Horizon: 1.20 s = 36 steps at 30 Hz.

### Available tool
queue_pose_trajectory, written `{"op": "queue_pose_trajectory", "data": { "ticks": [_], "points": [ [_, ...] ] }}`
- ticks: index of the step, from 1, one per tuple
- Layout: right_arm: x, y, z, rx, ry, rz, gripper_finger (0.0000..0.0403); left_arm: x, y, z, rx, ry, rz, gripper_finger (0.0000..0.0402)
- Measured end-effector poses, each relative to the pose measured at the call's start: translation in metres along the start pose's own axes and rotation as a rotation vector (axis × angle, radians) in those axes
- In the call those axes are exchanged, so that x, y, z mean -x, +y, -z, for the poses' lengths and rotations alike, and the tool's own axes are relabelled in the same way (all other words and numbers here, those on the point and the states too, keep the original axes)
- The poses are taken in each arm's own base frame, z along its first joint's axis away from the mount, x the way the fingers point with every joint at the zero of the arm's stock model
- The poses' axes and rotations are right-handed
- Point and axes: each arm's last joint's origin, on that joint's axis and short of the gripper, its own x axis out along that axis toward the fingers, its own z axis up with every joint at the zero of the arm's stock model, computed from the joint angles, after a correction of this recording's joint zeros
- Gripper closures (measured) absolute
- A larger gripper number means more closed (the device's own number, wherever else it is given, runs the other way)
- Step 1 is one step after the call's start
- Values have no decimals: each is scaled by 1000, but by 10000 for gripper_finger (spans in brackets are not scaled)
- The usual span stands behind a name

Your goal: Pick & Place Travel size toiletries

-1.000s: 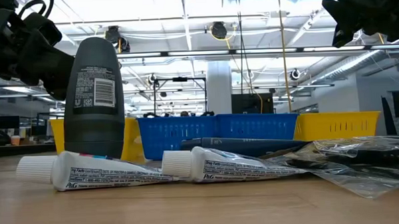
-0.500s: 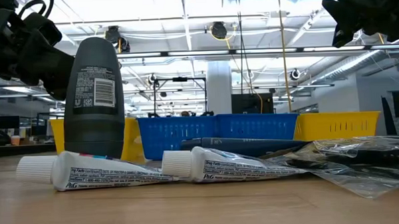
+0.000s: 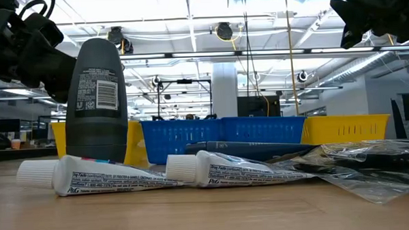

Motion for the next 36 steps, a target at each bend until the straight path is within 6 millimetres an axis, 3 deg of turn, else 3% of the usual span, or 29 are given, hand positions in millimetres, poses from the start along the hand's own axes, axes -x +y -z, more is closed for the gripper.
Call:
{"op": "queue_pose_trajectory", "data": {
  "ticks": [14,27,31,36],
  "points": [
    [0,0,-4,3,-39,-2,301,0,0,-1,5,-13,-2,174],
    [0,0,-12,-20,-127,2,300,2,-4,-18,70,-184,43,174],
    [-3,-5,-13,-10,-144,190,304,2,-2,-20,32,-220,-59,174],
    [-16,-11,7,34,62,322,307,3,4,-21,21,-260,-244,174]
  ]
}}
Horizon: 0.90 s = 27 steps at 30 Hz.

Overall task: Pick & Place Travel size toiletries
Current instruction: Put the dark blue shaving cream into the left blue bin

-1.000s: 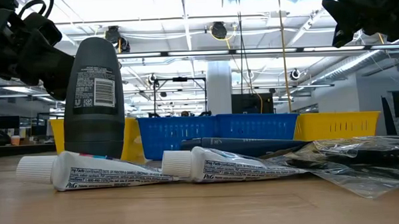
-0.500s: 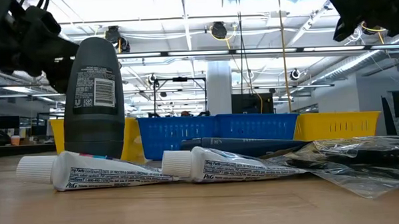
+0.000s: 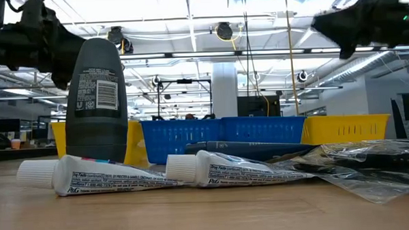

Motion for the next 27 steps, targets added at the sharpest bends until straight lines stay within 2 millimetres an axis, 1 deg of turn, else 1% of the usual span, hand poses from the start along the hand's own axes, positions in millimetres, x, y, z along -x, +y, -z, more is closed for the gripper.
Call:
{"op": "queue_pose_trajectory", "data": {
  "ticks": [3,7,12,14,17,20,22,27],
  "points": [
    [-16,2,-1,28,85,31,307,-1,3,-1,-36,-12,-59,174],
    [-37,-3,14,88,240,162,307,-3,6,-1,-49,-15,-69,174],
    [-65,-13,22,117,294,256,301,-5,9,-2,-52,-11,-42,174],
    [-74,-15,28,119,342,252,290,-6,10,-2,-48,-9,-29,174],
    [-90,-17,28,111,365,254,267,-7,11,-3,-30,-9,-28,174],
    [-100,-21,38,124,435,275,241,-8,13,-3,-23,-13,-39,174],
    [-107,-22,40,128,442,284,226,-8,13,-3,-14,-14,-43,174],
    [-114,-27,48,135,486,305,199,-8,12,-3,6,-8,-9,174]
  ]
}}
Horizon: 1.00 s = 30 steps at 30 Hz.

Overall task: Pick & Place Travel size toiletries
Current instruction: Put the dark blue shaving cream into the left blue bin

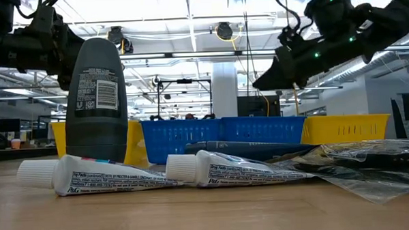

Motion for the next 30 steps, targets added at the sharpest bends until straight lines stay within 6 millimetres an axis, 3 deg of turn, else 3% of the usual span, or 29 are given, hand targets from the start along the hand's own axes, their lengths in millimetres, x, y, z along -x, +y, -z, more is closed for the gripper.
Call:
{"op": "queue_pose_trajectory", "data": {
  "ticks": [19,30],
  "points": [
    [-5,-11,7,-23,65,82,184,0,0,0,18,1,6,174],
    [-18,-9,23,-12,111,87,190,0,0,0,17,1,6,174]
  ]
}}
